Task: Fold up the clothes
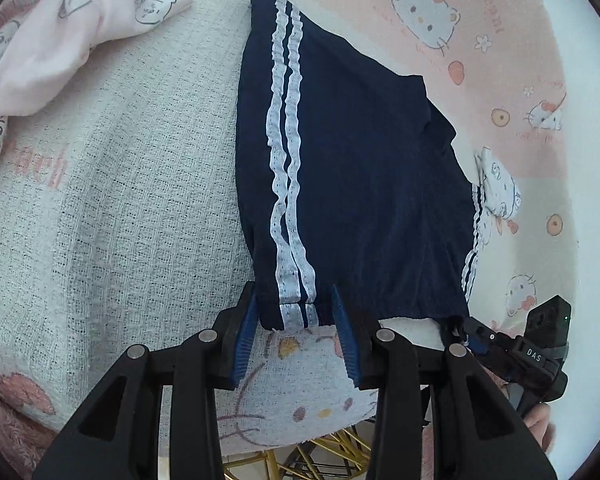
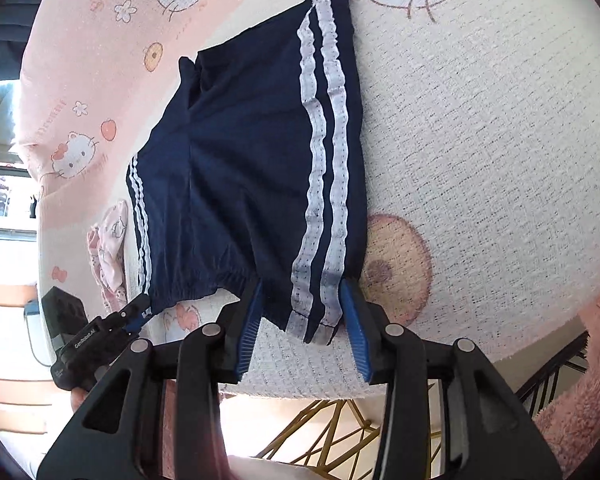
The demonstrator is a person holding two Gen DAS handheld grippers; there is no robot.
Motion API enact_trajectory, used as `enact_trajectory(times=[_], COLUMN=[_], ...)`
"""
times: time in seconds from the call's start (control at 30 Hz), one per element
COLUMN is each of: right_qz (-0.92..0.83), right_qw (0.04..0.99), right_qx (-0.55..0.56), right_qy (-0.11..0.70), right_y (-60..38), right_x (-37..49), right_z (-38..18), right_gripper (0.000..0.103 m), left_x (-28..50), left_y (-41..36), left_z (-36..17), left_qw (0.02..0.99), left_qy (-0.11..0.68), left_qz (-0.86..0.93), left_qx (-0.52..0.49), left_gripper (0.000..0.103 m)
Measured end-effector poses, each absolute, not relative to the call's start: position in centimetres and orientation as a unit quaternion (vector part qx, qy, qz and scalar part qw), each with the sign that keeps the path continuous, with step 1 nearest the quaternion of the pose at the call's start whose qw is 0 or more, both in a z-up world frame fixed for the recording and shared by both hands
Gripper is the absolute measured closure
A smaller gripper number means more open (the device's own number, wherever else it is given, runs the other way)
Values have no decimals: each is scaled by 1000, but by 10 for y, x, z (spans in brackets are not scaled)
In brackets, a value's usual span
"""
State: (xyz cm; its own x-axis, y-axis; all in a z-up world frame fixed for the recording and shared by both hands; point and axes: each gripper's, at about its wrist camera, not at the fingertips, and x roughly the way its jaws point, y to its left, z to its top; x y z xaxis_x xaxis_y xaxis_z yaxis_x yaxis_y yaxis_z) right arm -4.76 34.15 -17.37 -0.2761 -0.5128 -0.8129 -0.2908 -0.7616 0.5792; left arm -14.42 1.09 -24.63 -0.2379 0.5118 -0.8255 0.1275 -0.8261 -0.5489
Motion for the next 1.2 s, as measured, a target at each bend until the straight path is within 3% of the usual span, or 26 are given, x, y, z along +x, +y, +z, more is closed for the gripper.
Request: enact_trajectory(times=[0.17, 0.27, 0.6, 0.9, 1.2], right_qz=[-714, -719, -719, -696, -699], right_qw=[108, 107, 91, 97, 83], right_qx=[599, 600, 629, 587, 588], right_qy=[-347, -335, -280, -402, -399], right_y=[336, 331, 316, 343, 343], right_x=[-43, -44, -35, -38, -36], right_z=[-176, -175, -174, -188, -191], right_gripper=[70, 70, 66, 63, 64], left_x=[-148, -149, -152, -150, -154], left_y=[8, 11, 9, 16, 18], left_z=[-252, -248, -249, -249, -252], left_qw=[143, 135, 107, 122, 126], left_qy=[-308, -291, -272, -261, -260], left_qz=[726, 736, 750, 754, 751], left_qx=[-598, -597, -592, -590, -594], left_gripper=[65, 71, 70, 70, 70])
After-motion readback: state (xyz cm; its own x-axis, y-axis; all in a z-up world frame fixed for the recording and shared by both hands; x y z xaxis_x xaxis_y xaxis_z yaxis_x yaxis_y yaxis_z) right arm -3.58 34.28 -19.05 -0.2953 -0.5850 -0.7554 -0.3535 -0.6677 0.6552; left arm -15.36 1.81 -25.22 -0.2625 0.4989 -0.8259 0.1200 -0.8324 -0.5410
